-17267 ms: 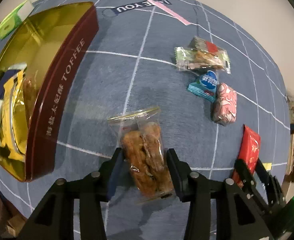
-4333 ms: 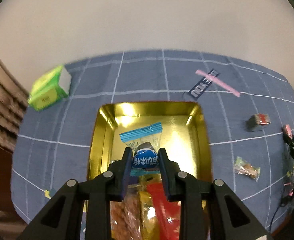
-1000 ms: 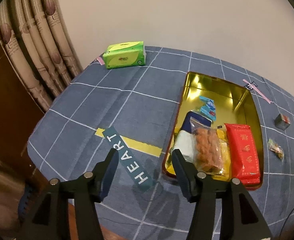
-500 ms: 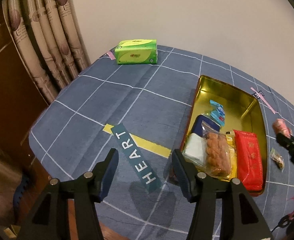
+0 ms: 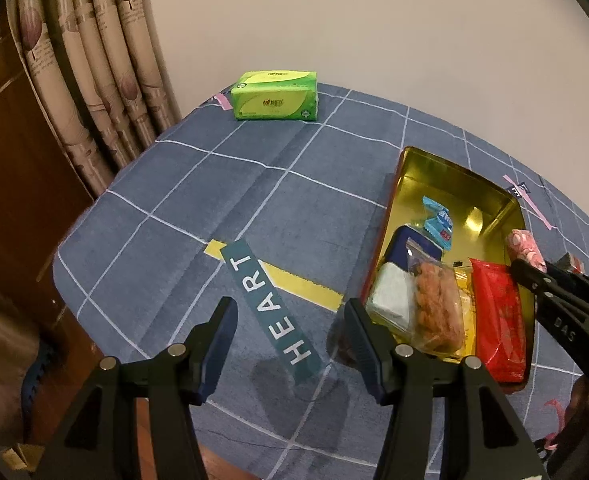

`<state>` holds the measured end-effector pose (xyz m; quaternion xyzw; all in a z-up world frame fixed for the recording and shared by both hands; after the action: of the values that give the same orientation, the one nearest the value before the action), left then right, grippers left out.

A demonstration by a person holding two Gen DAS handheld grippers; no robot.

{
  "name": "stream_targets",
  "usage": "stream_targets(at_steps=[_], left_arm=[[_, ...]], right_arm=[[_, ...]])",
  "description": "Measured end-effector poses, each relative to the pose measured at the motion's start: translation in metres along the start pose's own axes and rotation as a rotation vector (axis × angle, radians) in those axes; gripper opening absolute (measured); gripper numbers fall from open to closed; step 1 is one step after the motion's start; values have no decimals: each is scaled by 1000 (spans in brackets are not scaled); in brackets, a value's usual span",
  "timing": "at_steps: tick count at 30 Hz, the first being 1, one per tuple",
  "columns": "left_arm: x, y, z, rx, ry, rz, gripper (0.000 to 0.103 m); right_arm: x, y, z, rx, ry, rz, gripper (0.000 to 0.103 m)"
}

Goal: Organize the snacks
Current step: 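Lower the pink patterned cube into the gold tin and open the right gripper, then grasp the grey bar with the red band using the right gripper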

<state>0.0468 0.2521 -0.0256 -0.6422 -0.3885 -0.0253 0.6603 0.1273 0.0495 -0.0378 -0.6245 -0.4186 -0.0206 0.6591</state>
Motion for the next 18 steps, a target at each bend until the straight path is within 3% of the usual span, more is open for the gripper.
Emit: stream_targets(at_steps=[18], left_arm=[[-3, 2, -2, -5, 6, 8, 57]], right_arm=[[5, -6, 11, 47, -14, -24, 29]])
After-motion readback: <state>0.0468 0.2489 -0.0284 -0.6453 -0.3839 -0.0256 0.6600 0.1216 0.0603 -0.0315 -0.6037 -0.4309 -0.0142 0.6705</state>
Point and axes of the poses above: each gripper's, at about its wrist camera, not at the fingertips, and y roughly the way its jaws point, z to its left, x to its top, the point moved 3 cm from there along y, roughly the way its jaws point, and after that the axes turned 14 degrees about -y, right-handed, at the moved point
